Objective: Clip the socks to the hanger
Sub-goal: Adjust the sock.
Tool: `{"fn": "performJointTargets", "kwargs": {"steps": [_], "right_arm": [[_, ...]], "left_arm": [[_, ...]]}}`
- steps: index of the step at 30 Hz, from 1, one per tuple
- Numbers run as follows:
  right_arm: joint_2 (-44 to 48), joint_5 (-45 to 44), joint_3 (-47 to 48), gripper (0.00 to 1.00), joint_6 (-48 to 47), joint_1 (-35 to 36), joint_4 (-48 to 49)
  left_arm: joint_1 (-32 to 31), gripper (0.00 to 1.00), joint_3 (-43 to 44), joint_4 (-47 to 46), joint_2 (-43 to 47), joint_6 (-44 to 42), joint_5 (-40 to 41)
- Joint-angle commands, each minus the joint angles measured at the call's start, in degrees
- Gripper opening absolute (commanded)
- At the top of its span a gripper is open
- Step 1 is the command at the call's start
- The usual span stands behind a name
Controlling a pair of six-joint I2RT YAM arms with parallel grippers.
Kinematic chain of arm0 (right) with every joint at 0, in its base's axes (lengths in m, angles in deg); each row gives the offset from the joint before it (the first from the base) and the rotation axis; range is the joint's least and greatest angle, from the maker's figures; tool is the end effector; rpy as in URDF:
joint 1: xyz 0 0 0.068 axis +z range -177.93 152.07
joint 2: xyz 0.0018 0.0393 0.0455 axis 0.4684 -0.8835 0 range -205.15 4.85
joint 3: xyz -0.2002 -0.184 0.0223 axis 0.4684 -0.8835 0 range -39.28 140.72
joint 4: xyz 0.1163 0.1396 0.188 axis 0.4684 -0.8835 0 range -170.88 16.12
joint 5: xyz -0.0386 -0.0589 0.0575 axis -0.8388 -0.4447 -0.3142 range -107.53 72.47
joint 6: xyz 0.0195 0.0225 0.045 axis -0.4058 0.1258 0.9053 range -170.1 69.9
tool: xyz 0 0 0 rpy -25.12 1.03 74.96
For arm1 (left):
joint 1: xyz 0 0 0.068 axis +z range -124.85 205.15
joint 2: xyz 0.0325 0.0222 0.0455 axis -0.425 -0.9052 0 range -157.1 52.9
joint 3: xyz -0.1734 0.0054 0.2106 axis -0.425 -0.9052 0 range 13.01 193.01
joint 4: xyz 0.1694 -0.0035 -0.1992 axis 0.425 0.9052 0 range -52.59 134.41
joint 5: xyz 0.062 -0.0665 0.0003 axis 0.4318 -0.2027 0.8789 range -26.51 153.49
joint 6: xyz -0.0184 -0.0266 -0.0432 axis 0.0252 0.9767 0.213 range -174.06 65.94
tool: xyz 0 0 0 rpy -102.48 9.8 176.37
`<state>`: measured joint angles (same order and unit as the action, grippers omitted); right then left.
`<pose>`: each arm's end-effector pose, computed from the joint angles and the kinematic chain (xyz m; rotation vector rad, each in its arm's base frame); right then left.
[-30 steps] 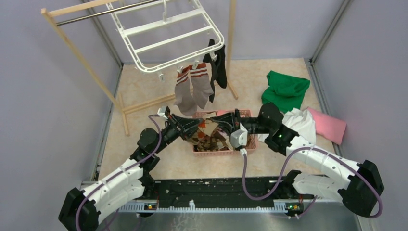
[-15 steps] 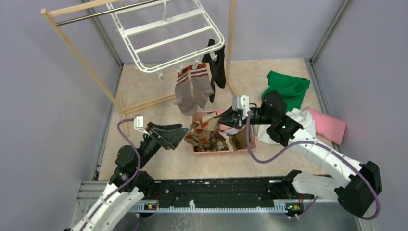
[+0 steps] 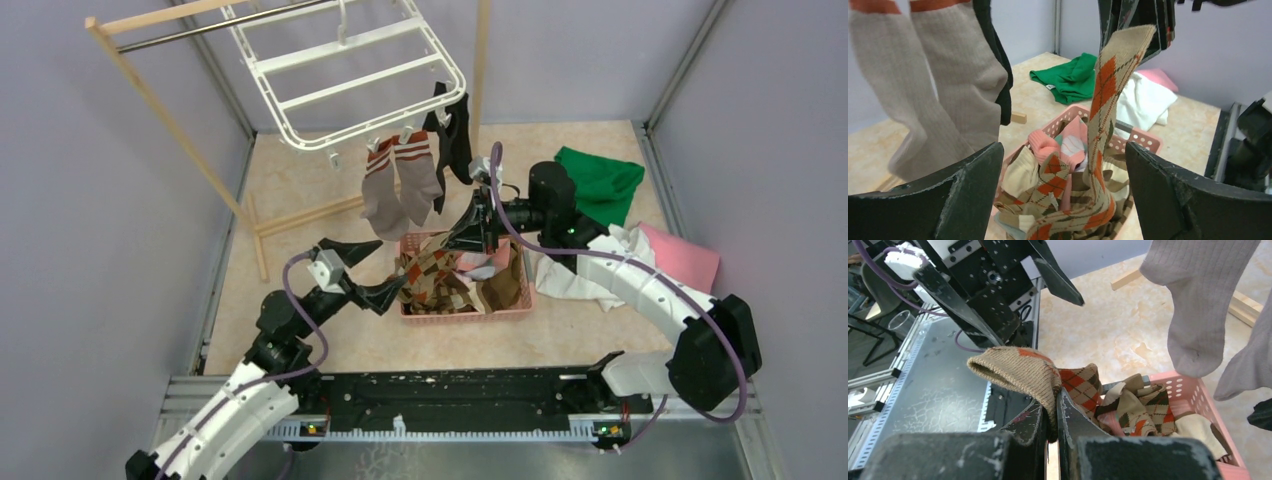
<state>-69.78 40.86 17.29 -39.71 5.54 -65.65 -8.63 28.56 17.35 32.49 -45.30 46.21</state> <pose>0.2275 0.1868 0.3333 -1.1260 1.5092 1.4188 0.0989 -0.0788 0.2730 0.5494 1.2487 -0.8245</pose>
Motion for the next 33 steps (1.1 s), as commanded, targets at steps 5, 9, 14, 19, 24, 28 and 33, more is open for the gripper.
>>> {"fn": "performJointTargets", "kwargs": {"steps": [5,9,14,19,24,28,33], "right_arm": [[0.1,1.6,3.0,0.0,2.0,0.0,2.6],[-0.4,2.0,3.2,0.0,1.3,0.1,2.8],[-0.6,2.5,3.3,0.0,0.1,0.5,2.7],[-0.3,3.9,2.9,0.0,-0.3,0.7,4.1],[-0.2,4.6,2.3,0.0,-0.3,1.3,5.3],[0.1,5.1,1.7,0.0,0.9,1.5,8.0],[0.7,4.4,-0.5,0.37,7.5,1.4,16.9]], "left_arm": [[0.0,0.83,7.5,-13.6,-17.3,-6.6,-11.8],[0.0,0.75,10.0,-17.3,-22.5,-4.0,-13.6],[0.0,0.69,10.4,-23.2,-25.3,-0.7,-15.4],[0.0,0.42,9.4,-27.8,-26.5,4.1,-16.4],[0.0,0.08,9.0,-28.2,-26.1,5.5,-16.6],[0.0,0.0,8.0,-27.6,-23.9,8.6,-12.7],[0.0,0.0,2.8,-34.3,-19.6,17.9,-5.5]]}}
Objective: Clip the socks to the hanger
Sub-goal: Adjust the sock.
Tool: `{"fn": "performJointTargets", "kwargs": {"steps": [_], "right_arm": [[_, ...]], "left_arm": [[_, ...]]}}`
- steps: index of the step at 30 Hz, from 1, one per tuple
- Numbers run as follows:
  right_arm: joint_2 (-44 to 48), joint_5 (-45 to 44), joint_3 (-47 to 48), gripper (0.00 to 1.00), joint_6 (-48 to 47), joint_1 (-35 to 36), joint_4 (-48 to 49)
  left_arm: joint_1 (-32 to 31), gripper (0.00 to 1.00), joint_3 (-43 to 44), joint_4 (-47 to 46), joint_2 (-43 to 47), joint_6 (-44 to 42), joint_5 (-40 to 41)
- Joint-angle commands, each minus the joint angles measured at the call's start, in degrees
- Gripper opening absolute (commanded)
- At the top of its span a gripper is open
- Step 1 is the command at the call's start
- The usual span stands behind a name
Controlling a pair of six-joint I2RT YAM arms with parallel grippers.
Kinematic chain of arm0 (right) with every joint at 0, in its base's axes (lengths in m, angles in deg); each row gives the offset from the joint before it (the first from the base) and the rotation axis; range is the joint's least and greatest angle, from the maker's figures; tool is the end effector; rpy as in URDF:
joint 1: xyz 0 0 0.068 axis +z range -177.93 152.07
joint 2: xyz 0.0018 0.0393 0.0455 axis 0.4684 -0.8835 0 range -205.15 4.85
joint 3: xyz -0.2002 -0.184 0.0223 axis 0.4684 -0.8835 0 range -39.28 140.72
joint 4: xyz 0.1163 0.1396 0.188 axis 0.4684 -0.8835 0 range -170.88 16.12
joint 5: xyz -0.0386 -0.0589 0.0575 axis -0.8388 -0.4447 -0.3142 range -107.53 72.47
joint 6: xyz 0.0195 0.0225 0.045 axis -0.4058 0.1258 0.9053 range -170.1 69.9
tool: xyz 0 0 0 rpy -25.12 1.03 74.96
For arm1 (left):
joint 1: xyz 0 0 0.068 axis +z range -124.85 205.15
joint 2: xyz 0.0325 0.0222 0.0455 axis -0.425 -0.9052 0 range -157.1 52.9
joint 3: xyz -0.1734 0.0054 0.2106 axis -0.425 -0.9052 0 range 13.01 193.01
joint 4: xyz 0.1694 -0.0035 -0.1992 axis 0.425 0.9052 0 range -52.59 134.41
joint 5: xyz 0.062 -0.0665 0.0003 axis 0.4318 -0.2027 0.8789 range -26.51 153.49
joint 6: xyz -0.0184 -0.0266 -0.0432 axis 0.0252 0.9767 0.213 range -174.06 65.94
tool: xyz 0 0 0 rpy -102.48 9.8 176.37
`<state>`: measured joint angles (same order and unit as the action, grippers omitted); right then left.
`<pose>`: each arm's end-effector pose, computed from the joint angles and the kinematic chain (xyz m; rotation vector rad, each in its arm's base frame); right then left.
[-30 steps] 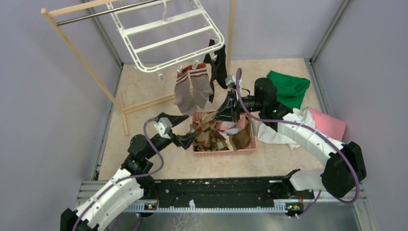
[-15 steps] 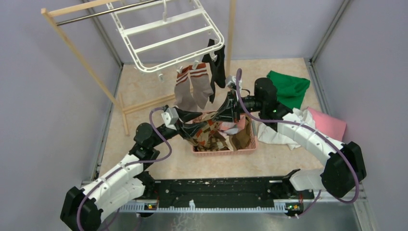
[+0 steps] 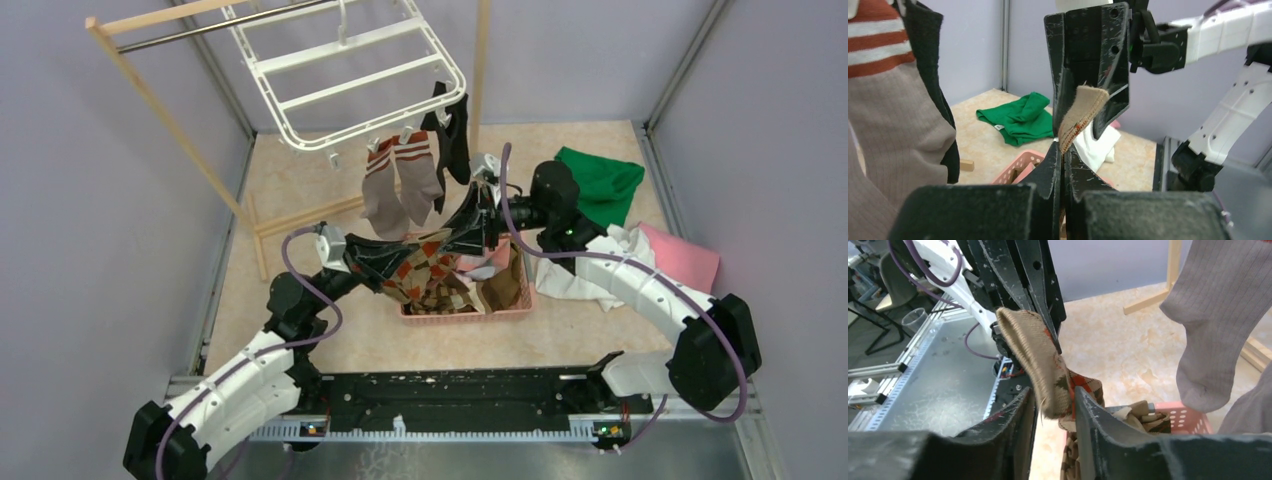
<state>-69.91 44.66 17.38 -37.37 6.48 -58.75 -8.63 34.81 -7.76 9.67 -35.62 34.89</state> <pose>0.2235 0.1913 0.3445 -1.1842 1.3799 1.4713 0.1352 -0.1109 0.3031 0.6214 1.1209 -1.0785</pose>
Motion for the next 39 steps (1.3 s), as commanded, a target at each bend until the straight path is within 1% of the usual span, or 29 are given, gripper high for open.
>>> {"fn": "performJointTargets", "kwargs": {"steps": [1,3,6,9,13,17,19,26,29,34,36,37,38,39], "right_arm": [[1.1,0.6,-1.5,0.43,7.0,0.5,12.9],[1.6,-0.1,-3.3,0.5,10.3,0.6,19.0],[2.2,-2.0,-5.3,0.56,13.9,0.5,26.2],[2.2,-4.4,-5.4,0.59,13.8,1.4,28.1],[1.0,-7.2,-4.0,0.59,14.1,2.5,30.8],[-0.3,-6.5,-0.8,0.57,14.6,4.2,33.1],[-0.8,-5.7,0.4,0.54,14.6,5.3,34.2],[-1.4,-5.6,2.3,0.37,15.1,7.5,35.5],[-1.9,-6.3,3.1,0.27,15.4,7.6,35.2],[-2.6,-6.8,3.3,0.06,15.7,7.9,35.6],[-2.6,-7.0,3.4,0.01,15.8,7.9,35.7],[-2.7,-7.2,3.3,0.0,15.9,7.9,35.8],[-2.7,-7.4,3.4,0.0,16.1,7.9,36.0],[-2.8,-7.4,3.4,0.0,16.2,7.9,36.2]], "left_arm": [[0.0,0.0,-4.4,-10.3,4.1,10.2,7.0],[0.0,0.0,-6.1,-13.3,5.4,13.9,8.6],[0.0,0.0,-8.1,-17.7,6.9,17.9,10.2],[-0.1,0.0,-7.7,-19.8,7.2,20.3,10.2],[-0.1,0.0,-5.3,-20.7,6.1,21.3,8.8],[0.0,0.0,-2.9,-20.9,4.4,21.6,7.4],[0.0,0.0,-2.3,-21.7,3.8,21.9,7.3],[0.0,0.0,-2.2,-22.2,4.1,21.8,8.3],[0.0,0.0,-2.5,-22.1,4.4,21.8,8.4],[0.0,0.0,-3.1,-22.3,5.2,22.1,9.7],[0.0,0.0,-3.3,-22.1,5.7,22.0,10.2],[0.0,0.0,-3.5,-21.7,6.2,21.8,10.7],[0.0,0.06,-3.7,-20.6,6.7,21.5,11.1],[0.0,0.14,-4.0,-18.9,7.6,20.9,11.5]]}}
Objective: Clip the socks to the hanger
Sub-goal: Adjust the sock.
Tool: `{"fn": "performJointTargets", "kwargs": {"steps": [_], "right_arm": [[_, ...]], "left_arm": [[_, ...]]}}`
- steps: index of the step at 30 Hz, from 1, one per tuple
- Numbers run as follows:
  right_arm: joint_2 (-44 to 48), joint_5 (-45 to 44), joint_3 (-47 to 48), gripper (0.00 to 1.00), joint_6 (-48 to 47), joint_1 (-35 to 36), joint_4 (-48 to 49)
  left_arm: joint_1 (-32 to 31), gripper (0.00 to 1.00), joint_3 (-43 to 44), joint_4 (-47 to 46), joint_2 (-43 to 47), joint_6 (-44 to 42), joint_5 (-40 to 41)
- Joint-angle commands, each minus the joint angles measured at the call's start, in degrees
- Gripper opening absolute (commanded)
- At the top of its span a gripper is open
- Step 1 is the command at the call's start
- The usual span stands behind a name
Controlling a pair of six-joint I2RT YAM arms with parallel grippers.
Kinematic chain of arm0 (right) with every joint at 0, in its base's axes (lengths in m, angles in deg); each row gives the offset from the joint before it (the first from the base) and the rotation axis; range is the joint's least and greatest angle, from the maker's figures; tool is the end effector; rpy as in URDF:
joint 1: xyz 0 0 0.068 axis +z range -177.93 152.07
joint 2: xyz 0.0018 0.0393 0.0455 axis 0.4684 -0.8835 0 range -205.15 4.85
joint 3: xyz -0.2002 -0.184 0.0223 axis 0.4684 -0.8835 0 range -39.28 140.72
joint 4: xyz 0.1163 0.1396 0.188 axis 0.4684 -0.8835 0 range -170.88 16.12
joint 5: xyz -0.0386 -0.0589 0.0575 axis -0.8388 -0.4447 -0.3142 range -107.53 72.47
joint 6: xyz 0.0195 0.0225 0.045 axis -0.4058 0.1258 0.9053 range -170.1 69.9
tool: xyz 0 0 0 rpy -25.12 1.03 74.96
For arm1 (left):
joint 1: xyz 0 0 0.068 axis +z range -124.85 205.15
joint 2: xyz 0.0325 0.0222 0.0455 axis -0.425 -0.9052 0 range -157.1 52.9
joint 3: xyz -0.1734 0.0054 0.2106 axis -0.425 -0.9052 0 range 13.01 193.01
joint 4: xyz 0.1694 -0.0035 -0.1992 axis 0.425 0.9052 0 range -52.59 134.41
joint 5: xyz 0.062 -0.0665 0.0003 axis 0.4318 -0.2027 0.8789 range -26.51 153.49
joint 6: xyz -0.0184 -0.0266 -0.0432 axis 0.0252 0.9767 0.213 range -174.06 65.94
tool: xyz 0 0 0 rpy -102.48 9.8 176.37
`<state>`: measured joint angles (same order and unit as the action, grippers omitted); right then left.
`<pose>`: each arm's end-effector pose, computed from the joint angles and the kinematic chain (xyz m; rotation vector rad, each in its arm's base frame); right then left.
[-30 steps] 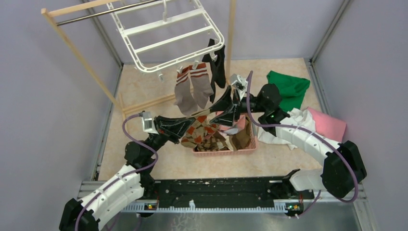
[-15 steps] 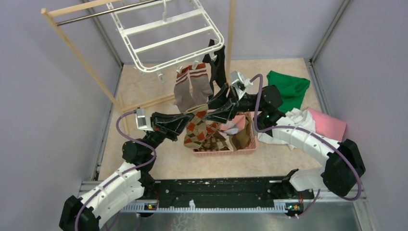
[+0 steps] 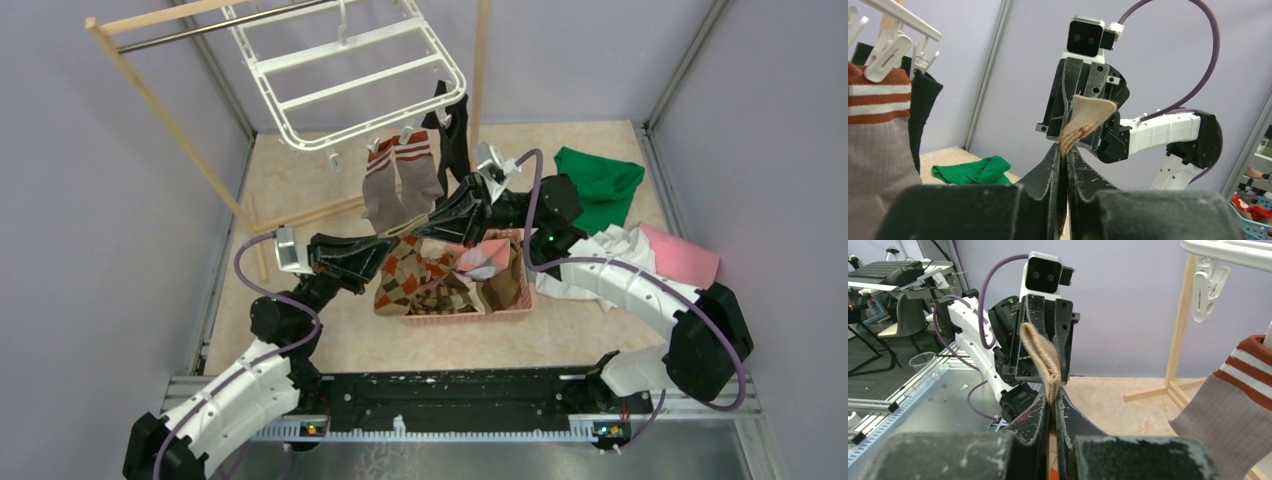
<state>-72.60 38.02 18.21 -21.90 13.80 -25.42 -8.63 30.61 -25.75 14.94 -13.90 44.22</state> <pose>0.2014 0.2190 0.3889 -1.0971 0.9782 1.5351 0.1111 -0.0884 0.3201 0.2942 0.9032 -1.3392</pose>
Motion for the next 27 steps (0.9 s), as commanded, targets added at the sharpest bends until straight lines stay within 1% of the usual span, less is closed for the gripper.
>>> {"fn": "performJointTargets", "kwargs": {"steps": [1,4,5,6,9,10,12,14,17,20,24,27], "right_arm": [[-0.1,-0.6,2.5,0.0,0.7,0.6,3.1],[-0.1,-0.6,2.3,0.0,1.1,0.5,3.3],[-0.1,-0.5,2.1,0.0,1.3,0.5,3.2],[-0.2,-0.5,1.9,0.0,1.6,0.4,3.0],[-0.6,-1.2,1.3,0.0,1.8,0.3,2.5],[-0.8,-1.3,1.3,0.0,1.7,0.2,2.4],[-1.7,-1.8,1.4,0.0,1.4,0.2,1.8],[-2.6,-2.0,2.0,0.0,0.9,0.2,1.5],[-3.6,-2.0,3.0,0.0,-0.6,0.2,0.0],[-3.7,-1.9,3.0,0.0,-2.5,-0.2,-2.5],[-2.9,-1.9,1.5,0.0,-3.9,-1.3,-4.1],[-2.2,-1.8,0.8,0.0,-5.5,-2.1,-6.0]], "left_arm": [[-0.1,0.21,-0.1,1.1,3.7,-1.7,2.6],[0.0,0.47,-0.8,12.8,9.8,-8.8,2.4],[0.0,0.59,-0.4,18.7,12.9,-11.8,2.9],[0.0,0.75,0.5,24.1,16.0,-14.8,3.9],[0.0,0.95,4.3,39.0,24.0,-22.4,8.7],[0.0,0.98,5.9,43.0,25.0,-24.1,10.4],[0.0,0.99,9.3,48.8,24.3,-26.9,11.4],[0.0,0.99,12.9,53.2,20.7,-27.7,11.8],[0.0,0.99,17.6,56.9,15.2,-29.3,11.1],[0.1,0.99,21.5,60.0,12.3,-31.3,12.6],[0.6,0.99,24.7,65.6,8.0,-33.4,13.5],[3.8,0.99,24.0,66.5,6.6,-34.6,12.2]]}}
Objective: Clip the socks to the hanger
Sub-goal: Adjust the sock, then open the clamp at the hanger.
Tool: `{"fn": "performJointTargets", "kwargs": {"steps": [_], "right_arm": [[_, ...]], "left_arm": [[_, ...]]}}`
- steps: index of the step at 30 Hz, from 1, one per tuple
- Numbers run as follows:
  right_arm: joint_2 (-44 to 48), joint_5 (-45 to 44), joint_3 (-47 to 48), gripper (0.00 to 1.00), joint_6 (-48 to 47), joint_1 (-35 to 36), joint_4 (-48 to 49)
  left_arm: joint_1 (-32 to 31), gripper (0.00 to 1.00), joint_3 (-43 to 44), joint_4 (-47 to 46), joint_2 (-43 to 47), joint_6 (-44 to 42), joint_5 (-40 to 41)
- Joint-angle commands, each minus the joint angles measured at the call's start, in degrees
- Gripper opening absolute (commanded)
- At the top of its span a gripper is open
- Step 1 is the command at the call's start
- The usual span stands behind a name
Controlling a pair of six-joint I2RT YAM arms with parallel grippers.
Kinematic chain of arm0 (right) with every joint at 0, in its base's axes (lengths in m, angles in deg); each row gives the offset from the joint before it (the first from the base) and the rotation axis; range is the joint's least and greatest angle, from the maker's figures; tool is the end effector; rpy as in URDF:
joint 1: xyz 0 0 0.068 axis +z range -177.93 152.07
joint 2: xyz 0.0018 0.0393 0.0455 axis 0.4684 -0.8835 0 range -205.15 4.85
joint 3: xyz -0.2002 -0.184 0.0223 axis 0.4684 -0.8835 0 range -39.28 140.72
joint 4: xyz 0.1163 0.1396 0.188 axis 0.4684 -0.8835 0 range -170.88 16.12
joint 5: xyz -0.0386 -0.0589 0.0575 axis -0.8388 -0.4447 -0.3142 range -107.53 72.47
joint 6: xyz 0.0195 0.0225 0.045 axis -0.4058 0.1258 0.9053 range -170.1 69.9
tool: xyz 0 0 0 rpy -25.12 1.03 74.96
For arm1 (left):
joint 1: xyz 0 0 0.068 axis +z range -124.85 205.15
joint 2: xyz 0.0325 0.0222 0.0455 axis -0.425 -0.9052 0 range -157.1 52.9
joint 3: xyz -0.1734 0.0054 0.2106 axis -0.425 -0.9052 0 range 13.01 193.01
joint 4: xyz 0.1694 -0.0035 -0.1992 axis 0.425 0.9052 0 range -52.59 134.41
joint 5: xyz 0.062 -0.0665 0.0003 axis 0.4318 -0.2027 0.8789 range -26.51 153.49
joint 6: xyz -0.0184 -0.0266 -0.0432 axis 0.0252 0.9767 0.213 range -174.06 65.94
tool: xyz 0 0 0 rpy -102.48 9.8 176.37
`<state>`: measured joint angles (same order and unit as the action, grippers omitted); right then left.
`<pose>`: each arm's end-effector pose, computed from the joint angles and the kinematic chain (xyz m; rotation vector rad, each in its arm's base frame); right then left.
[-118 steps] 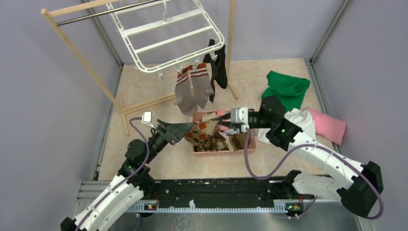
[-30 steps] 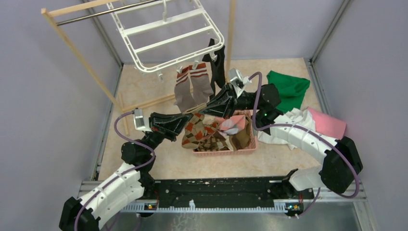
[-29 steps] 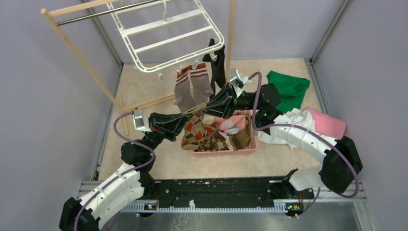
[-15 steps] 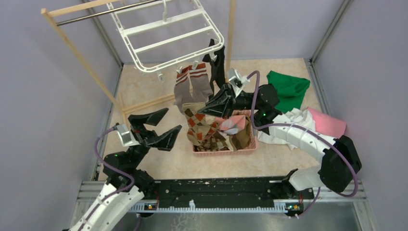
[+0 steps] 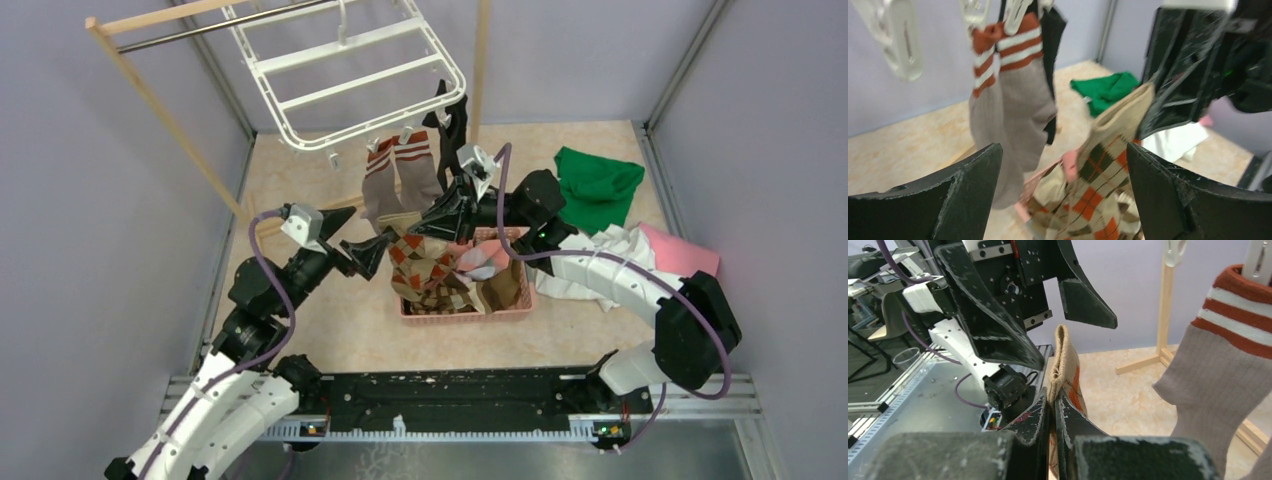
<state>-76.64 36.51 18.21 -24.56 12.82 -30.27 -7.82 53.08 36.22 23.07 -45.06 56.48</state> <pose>0.2225 0.2298 0.3616 -1.0700 1.1287 1.5152 0.1056 -0.0736 0.3692 0.3942 1.3512 -0.6949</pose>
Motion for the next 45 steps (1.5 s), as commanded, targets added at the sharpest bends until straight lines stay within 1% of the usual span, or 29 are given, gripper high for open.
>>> {"fn": "performJointTargets", "kwargs": {"steps": [1,4,7,9,12,13,14,15,19,20,21,22,24,27,29,34,38,40,42,45], "right_arm": [[2.1,-0.3,0.7,0.0,-3.2,-1.4,-1.6],[3.2,-0.3,-0.1,0.0,-4.4,-2.3,-2.6],[4.4,0.0,-1.0,0.0,-5.7,-3.1,-4.1],[5.0,0.3,-1.4,0.0,-6.7,-3.4,-5.5],[5.8,0.5,-2.1,0.0,-7.6,-3.9,-6.7],[6.0,0.5,-2.2,0.0,-7.9,-4.0,-7.1],[6.2,0.6,-2.2,0.0,-8.1,-4.1,-7.3],[6.4,0.6,-2.4,0.0,-8.4,-4.2,-7.4],[6.7,1.0,-2.7,0.0,-8.6,-4.5,-7.1],[6.7,1.2,-2.6,0.0,-8.6,-4.6,-7.0],[6.7,1.7,-2.5,0.0,-8.7,-4.6,-7.0],[6.7,2.1,-2.5,0.0,-8.8,-4.6,-6.6],[6.6,3.1,-2.9,0.0,-8.6,-4.6,-5.1],[6.5,4.8,-3.8,0.0,-7.6,-4.5,-1.5],[6.4,5.5,-3.8,0.0,-7.7,-4.4,-0.9],[5.8,5.9,-3.5,0.0,-8.1,-4.1,-0.9],[5.4,5.9,-3.3,0.0,-7.8,-3.6,-1.0],[5.1,5.8,-3.1,0.0,-7.5,-3.5,-0.6],[4.5,5.8,-2.8,0.0,-7.2,-3.5,-0.3],[3.6,5.8,-2.2,0.0,-6.9,-3.5,-0.2]], "left_arm": [[5.1,0.99,0.7,4.9,-1.4,-3.9,-0.3],[14.2,0.99,-5.3,3.3,1.7,-3.4,-4.1],[24.8,0.99,-12.7,0.0,4.3,-0.5,-9.4],[31.6,0.99,-16.1,-3.5,2.9,2.8,-15.1],[44.3,0.99,-18.1,-10.6,-1.4,8.7,-26.3],[47.6,0.99,-18.7,-14.5,-2.4,11.5,-32.1],[49.0,0.99,-19.4,-18.4,-3.2,13.9,-34.2],[49.2,0.99,-19.9,-22.0,-3.8,15.4,-36.8],[50.1,0.99,-25.2,-54.3,-7.7,31.0,-51.4],[50.4,0.99,-26.2,-60.7,-8.3,34.1,-53.1],[50.8,0.99,-26.8,-64.9,-8.4,35.9,-53.3],[50.9,0.99,-27.1,-66.9,-8.1,36.1,-53.3],[50.9,0.99,-27.2,-67.5,-6.6,33.7,-51.7],[50.9,0.99,-25.9,-63.9,-4.4,28.0,-47.4],[51.0,0.99,-24.2,-64.3,-6.1,26.7,-46.3],[50.9,0.98,-20.3,-77.0,-15.2,32.3,-44.3],[50.9,0.98,-15.5,-81.3,-20.0,34.3,-43.7],[50.8,0.97,-14.3,-85.6,-21.3,35.6,-43.2],[50.7,0.97,-13.3,-86.8,-21.7,36.3,-43.1],[50.4,0.97,-12.2,-85.6,-21.8,36.3,-44.0]]}}
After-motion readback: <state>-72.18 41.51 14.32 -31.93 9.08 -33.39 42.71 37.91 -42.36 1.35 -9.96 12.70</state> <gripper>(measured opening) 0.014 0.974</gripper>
